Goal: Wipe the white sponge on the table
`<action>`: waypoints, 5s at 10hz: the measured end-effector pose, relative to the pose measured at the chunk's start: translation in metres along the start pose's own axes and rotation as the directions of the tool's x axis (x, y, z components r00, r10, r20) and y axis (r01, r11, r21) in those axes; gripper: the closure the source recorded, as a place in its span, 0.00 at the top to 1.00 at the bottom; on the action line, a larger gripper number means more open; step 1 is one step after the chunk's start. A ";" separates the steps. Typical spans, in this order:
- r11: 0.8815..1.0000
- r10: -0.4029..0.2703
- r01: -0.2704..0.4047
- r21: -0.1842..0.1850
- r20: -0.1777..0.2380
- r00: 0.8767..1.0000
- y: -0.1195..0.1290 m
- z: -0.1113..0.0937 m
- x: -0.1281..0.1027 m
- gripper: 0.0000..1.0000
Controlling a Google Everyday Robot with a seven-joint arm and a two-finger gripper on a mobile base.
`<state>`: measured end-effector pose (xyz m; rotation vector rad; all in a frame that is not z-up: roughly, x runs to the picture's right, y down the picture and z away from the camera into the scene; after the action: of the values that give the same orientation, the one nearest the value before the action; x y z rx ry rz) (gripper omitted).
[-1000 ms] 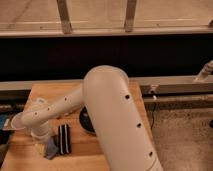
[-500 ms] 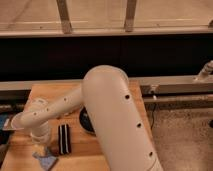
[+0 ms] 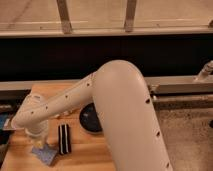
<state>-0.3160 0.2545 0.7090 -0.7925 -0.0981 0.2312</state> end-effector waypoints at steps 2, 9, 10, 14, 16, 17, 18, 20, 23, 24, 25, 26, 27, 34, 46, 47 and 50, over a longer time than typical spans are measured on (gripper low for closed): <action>1.000 0.018 -0.018 0.011 0.008 1.000 -0.019 -0.002 0.006 0.00; 0.997 -0.072 0.070 0.044 0.047 0.996 -0.062 0.004 -0.063 0.00; 0.994 -0.102 0.100 0.043 0.052 0.993 -0.055 0.003 -0.073 0.00; 0.979 -0.201 0.202 -0.018 0.061 0.978 0.022 0.008 -0.082 0.00; 0.980 -0.189 0.191 -0.058 0.026 0.982 0.052 0.016 -0.055 0.00; 0.982 -0.176 0.176 -0.071 0.007 0.984 0.058 0.020 -0.041 0.00; 0.985 -0.156 0.155 -0.082 -0.016 0.988 0.061 0.024 -0.026 0.00; 0.990 -0.114 0.109 -0.089 -0.047 0.992 0.048 0.026 -0.007 0.00; 0.995 -0.084 0.080 -0.060 -0.073 0.994 -0.003 0.018 0.006 0.00; 0.995 -0.087 0.084 -0.048 -0.074 0.993 -0.018 0.015 0.001 0.00; 0.995 -0.099 0.097 -0.034 -0.071 0.993 -0.031 0.013 -0.011 0.00; 0.993 -0.115 0.113 -0.023 -0.066 0.991 -0.037 0.011 -0.025 0.00; 0.991 -0.131 0.130 -0.014 -0.061 0.989 -0.041 0.009 -0.037 0.00; 0.966 -0.257 0.257 -0.022 -0.011 0.966 0.026 0.000 -0.071 0.00; 0.996 -0.080 0.082 0.026 -0.073 0.994 -0.111 0.010 0.002 0.00; 0.996 -0.079 0.081 0.044 -0.042 0.996 -0.120 0.007 -0.003 0.00; 0.986 -0.148 0.142 0.091 0.058 0.987 -0.132 -0.004 -0.058 0.00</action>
<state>-0.3494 0.1480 0.8005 -0.6885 -0.2052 0.1221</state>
